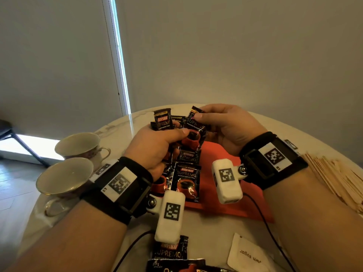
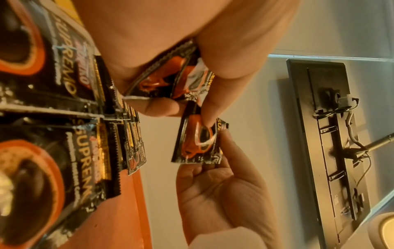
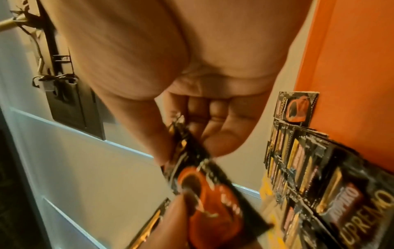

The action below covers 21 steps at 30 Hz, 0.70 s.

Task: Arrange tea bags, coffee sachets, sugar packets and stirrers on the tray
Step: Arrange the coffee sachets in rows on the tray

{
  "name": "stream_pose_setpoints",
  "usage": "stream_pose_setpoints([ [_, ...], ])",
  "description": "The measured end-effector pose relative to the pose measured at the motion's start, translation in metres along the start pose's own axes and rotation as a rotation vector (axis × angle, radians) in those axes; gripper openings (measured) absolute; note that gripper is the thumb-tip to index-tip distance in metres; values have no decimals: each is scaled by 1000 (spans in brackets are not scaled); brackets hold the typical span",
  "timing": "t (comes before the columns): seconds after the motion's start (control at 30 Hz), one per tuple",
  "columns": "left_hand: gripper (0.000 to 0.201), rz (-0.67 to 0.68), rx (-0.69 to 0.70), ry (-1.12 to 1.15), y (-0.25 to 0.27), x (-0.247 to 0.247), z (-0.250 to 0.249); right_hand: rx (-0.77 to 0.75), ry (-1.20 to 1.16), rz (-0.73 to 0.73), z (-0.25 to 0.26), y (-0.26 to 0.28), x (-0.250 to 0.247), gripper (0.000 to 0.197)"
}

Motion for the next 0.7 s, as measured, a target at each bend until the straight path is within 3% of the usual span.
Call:
stream_pose_setpoints([
  [0.1,26,54,37,-19,3,2,0,-11,36,-81,-1,-2,0,5],
  [0.27,26,20,59,17,2,3,-2,122,-106,-184,-9,-6,1,45],
  [0.33,25,-46,38,61,0,0,-3,148,-51,-123,-9,-6,-2,43],
  [0.4,25,-86,26,95,-2,-2,-3,171,28,6,-7,-2,-2,28],
  [0.47,24,-99,14,107,-3,-1,-3,180,51,21,-10,-1,-2,25],
  [0.57,25,-140,-17,156,-2,1,-2,134,29,-135,-13,-3,-6,24],
  [0.7,15,-204,-47,256,-2,-2,-6,144,-82,-458,-22,-16,-33,18],
])
Point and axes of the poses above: each hand's wrist, its own y-axis away from the middle knuckle, its own x-axis out of the palm, z = x × y, the point moved 1 cm from there along -y, towards the middle knuckle, and after that the axes turned 10 degrees about -x, right-handed, at the moved point
